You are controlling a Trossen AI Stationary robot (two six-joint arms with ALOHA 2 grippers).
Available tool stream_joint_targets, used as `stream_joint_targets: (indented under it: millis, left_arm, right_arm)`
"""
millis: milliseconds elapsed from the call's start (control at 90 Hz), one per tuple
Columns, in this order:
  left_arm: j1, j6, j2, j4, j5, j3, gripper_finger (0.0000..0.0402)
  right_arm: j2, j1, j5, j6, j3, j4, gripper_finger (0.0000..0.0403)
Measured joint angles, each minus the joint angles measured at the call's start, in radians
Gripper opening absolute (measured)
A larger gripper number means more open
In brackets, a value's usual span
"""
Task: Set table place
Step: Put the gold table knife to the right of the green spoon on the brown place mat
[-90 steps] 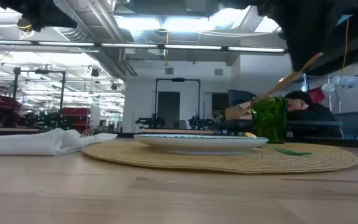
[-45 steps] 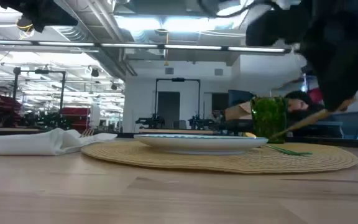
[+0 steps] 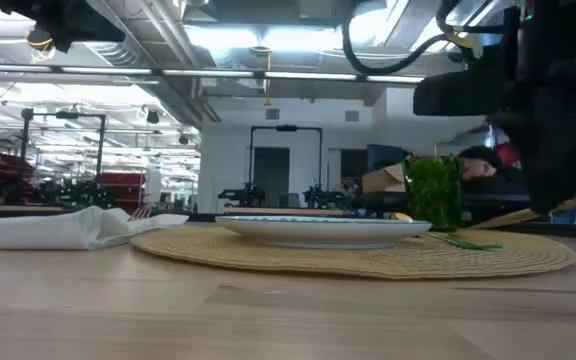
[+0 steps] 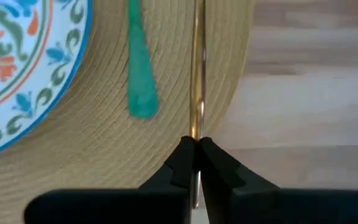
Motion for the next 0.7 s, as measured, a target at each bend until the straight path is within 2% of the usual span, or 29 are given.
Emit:
stream_joint_targets:
  millis: [222,422,700]
  left_arm:
    - [0.000,-0.003,0.000,0.000,0.000,0.000,0.0000]
    - [0.000,-0.004,0.000,0.000,0.000,0.000,0.0000]
    - [0.000,-0.002,0.000,-0.011,0.001,0.000,0.0000]
  right_arm:
    - [-0.049,-0.014,0.021,0.000,-0.091,0.080,0.0000]
    - [-0.050,-0.051,0.061,-0.076,-0.122,0.131,0.0000]
    - [-0.050,-0.088,0.061,-0.135,-0.148,0.143,0.0000]
